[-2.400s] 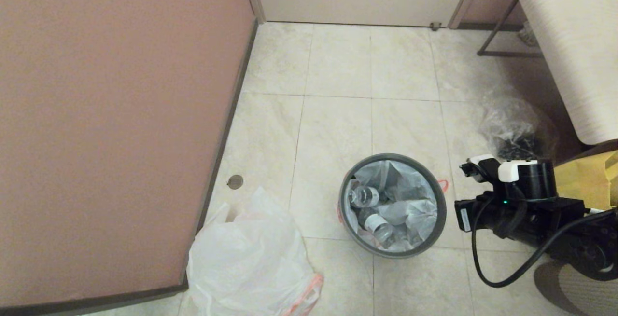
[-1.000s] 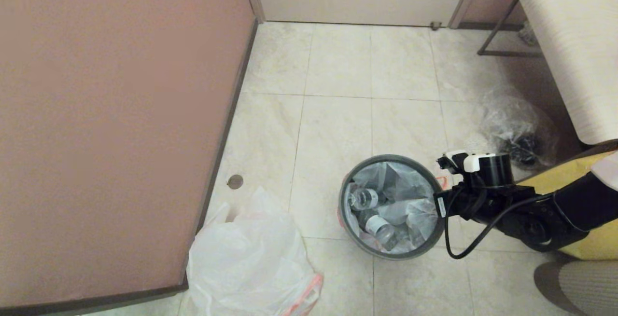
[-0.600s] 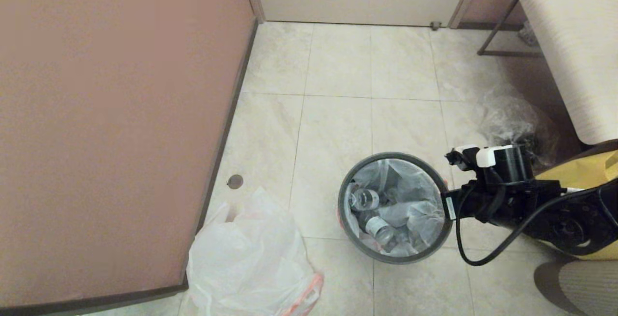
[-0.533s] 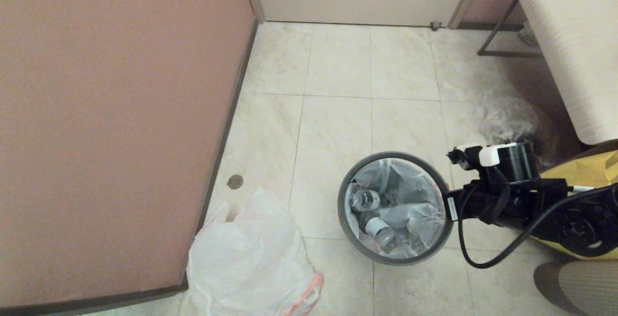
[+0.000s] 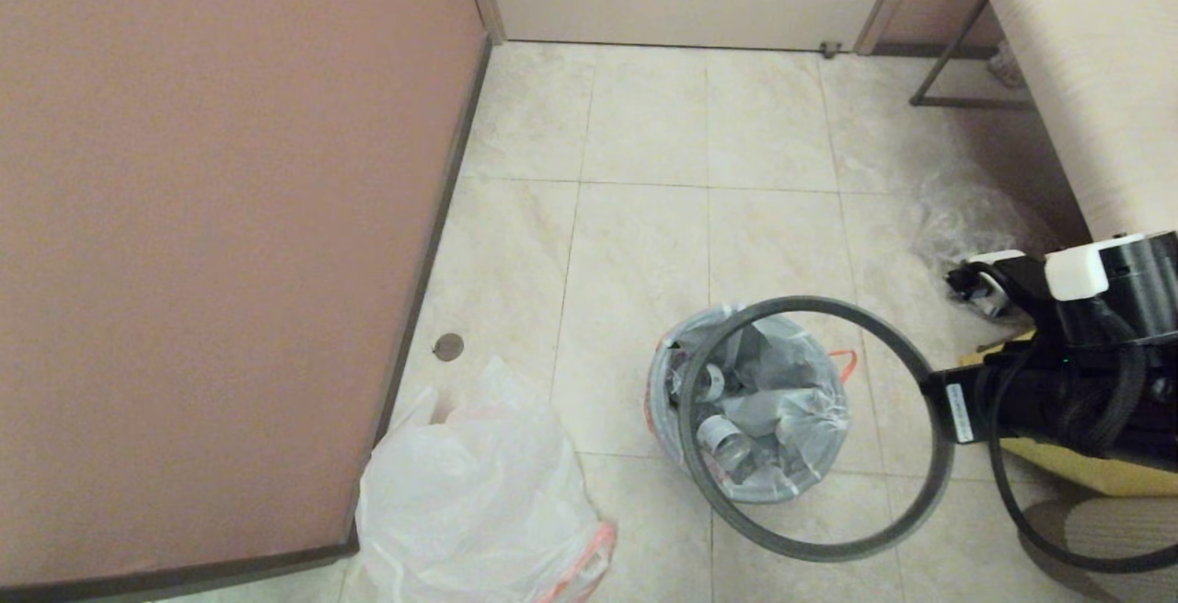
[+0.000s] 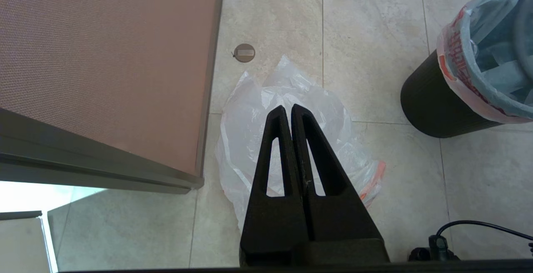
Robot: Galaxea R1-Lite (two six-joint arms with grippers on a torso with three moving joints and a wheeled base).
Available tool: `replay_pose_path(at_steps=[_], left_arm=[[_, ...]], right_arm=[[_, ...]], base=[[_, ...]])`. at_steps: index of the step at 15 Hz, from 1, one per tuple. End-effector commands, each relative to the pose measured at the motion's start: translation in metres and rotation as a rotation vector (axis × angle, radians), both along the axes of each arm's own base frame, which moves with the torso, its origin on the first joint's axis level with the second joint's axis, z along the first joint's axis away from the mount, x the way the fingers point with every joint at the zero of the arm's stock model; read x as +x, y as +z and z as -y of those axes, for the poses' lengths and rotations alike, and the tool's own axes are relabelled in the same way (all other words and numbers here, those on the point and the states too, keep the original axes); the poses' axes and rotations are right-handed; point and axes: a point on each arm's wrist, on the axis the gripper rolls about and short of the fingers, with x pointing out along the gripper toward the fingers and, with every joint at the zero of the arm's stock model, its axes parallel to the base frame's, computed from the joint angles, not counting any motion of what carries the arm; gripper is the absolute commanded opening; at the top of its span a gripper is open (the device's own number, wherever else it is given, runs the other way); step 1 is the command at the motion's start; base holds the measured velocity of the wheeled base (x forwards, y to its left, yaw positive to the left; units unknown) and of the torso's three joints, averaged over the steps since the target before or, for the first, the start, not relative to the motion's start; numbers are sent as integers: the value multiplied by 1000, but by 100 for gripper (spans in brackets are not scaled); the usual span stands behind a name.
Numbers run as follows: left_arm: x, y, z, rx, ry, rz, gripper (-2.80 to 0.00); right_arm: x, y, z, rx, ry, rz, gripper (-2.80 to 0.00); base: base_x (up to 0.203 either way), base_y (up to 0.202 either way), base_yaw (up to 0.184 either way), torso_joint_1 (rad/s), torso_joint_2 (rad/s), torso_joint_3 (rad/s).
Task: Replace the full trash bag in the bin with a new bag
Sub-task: Place the trash can ring on the floor
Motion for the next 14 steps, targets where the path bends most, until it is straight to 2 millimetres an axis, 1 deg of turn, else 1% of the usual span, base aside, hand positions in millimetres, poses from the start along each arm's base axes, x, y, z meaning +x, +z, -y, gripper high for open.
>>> replay_pose_path(at_steps=[1, 3, 4, 6, 8, 11, 12, 13, 14], left_arm=[[0, 0, 0, 0, 0, -1, -280], [0, 0, 0, 0, 0, -1, -280], [0, 0, 0, 0, 0, -1, -280], [0, 0, 0, 0, 0, -1, -280], [0, 0, 0, 0, 0, -1, -280], [0, 0, 0, 0, 0, -1, -280], [0, 0, 0, 0, 0, -1, -280], [0, 0, 0, 0, 1, -1, -280], [0, 0, 0, 0, 0, -1, -280]], right_arm=[[-21, 17, 11, 10, -25, 44, -280], [-36, 23, 27, -5, -85, 24, -280], [-43, 22, 35, -19, -115, -7, -280], [-50, 23, 47, -33, -171, -37, -280], [-52, 19, 62, -59, -238, -69, -280], [-54, 8, 86, -104, -332, -129, -280], [-54, 4, 92, -111, -340, -155, -280], [-52, -1, 96, -111, -329, -183, -280], [-44, -9, 99, -104, -320, -222, -280]], base=[[0, 0, 0, 0, 0, 0], [0, 0, 0, 0, 0, 0], [0, 0, 0, 0, 0, 0], [0, 0, 0, 0, 0, 0], [0, 0, 0, 0, 0, 0], [0, 0, 0, 0, 0, 0], [0, 0, 0, 0, 0, 0], [0, 0, 0, 0, 0, 0], [0, 0, 0, 0, 0, 0]])
